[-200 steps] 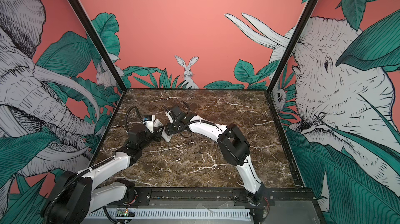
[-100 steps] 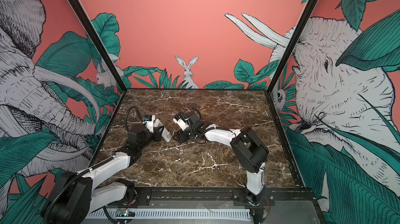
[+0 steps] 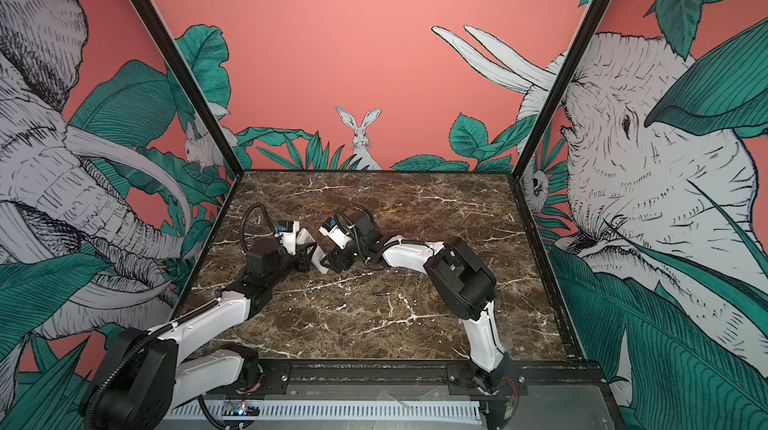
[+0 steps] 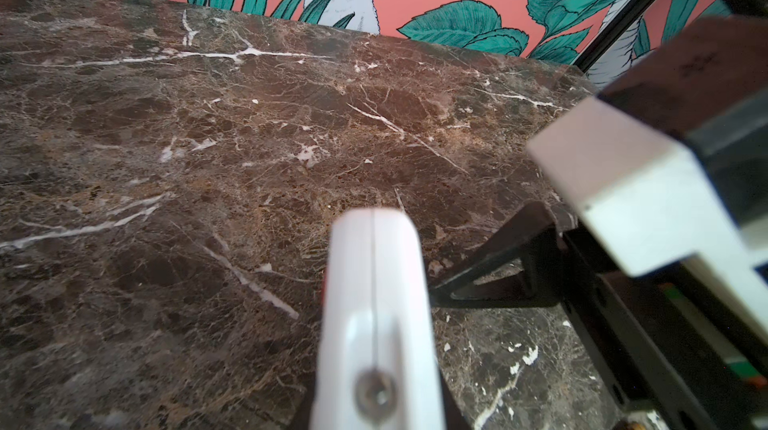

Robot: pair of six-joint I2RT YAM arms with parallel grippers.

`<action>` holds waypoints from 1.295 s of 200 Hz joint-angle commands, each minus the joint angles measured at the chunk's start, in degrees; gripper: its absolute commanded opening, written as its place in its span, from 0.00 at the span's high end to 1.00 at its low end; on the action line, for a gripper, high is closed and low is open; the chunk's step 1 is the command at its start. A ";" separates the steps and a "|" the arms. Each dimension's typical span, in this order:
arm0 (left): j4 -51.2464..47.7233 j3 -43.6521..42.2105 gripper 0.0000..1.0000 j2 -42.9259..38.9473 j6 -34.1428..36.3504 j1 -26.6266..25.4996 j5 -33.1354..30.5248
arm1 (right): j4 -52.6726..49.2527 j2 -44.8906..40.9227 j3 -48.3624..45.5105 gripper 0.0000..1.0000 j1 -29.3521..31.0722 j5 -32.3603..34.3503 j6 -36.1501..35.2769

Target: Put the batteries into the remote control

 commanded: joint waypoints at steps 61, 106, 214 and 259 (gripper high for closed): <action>-1.97 0.71 1.00 0.69 0.89 0.12 0.70 | 0.74 3.04 4.47 0.33 0.19 -3.75 -0.67; -1.80 0.72 1.00 0.99 0.89 0.13 0.61 | 0.47 3.57 4.09 0.36 0.39 -3.58 -0.50; -1.97 0.67 1.00 0.87 0.97 0.10 0.35 | 0.84 2.16 3.26 0.63 0.63 -2.14 -0.01; -1.62 0.76 1.00 1.26 0.89 0.14 0.37 | 3.75 -2.64 0.25 0.70 0.16 -2.69 2.06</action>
